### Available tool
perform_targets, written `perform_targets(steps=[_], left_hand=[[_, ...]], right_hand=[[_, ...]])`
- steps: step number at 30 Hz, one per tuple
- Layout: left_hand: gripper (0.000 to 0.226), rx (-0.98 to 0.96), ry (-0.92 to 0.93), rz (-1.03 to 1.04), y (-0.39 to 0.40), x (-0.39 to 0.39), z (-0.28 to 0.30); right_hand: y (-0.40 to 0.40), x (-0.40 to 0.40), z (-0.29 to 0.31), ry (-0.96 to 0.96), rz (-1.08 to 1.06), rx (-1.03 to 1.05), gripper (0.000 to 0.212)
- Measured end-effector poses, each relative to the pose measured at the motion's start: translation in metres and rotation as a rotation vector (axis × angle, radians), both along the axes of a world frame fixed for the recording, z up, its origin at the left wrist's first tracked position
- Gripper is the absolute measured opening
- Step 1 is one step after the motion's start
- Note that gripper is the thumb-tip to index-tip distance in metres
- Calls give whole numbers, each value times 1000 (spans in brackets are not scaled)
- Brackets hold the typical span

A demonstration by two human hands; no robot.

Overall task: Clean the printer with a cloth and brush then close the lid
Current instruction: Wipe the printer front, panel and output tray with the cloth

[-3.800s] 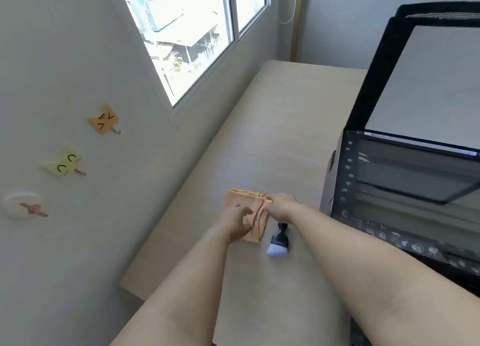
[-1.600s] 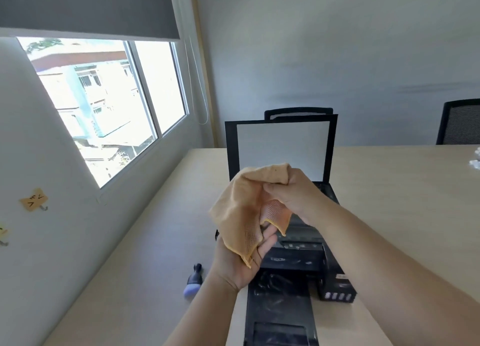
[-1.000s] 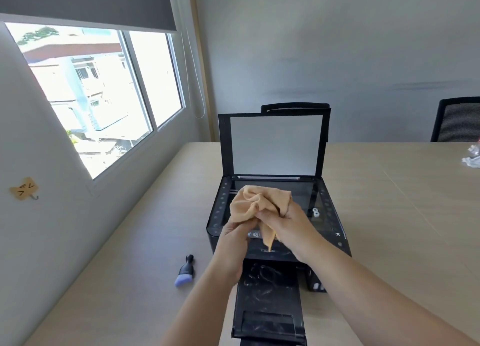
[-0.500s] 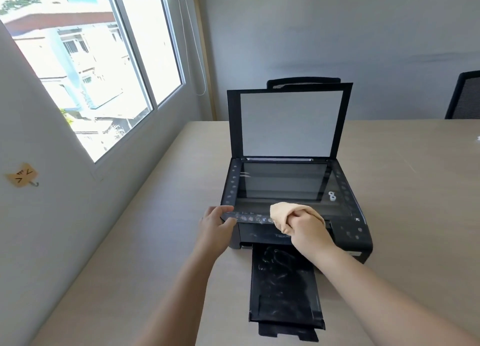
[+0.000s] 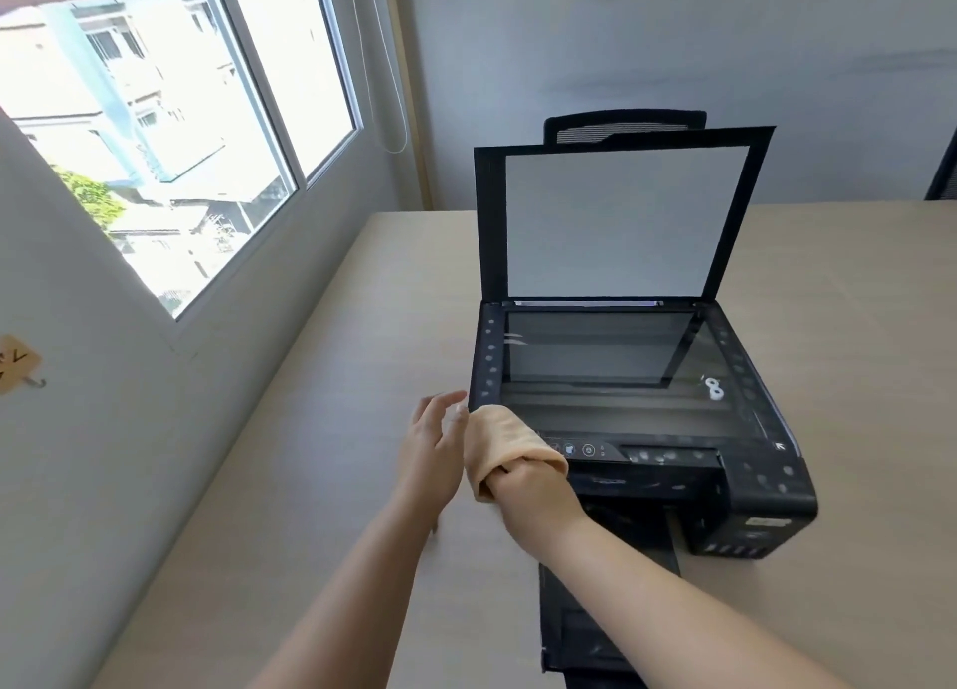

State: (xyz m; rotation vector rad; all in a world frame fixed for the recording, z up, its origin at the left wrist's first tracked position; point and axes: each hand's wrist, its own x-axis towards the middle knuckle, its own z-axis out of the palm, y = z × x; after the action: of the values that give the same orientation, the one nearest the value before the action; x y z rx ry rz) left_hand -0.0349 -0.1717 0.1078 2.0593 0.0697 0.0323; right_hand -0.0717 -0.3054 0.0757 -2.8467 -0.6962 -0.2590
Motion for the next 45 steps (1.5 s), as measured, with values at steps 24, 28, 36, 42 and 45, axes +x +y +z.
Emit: perform_targets(steps=[24,28,36,42,45], left_hand=[[20,-325,25,-2,3,23,-27],[17,-321,21,-23,5,24,-26],[13,-367,50,-79,16,36,-15],[18,-408,161,-146,30,44,-13],[20,-405,189,-165,38,44,-18]], right_hand=[[-79,-7,41,237,-307,198,26],[-84,-15,45,224,-381,231,23],[9,14,38,264,-80,253,39],[-57,-14,39,168,-317,345,42],[-72,-18,36,189,-437,355,33]])
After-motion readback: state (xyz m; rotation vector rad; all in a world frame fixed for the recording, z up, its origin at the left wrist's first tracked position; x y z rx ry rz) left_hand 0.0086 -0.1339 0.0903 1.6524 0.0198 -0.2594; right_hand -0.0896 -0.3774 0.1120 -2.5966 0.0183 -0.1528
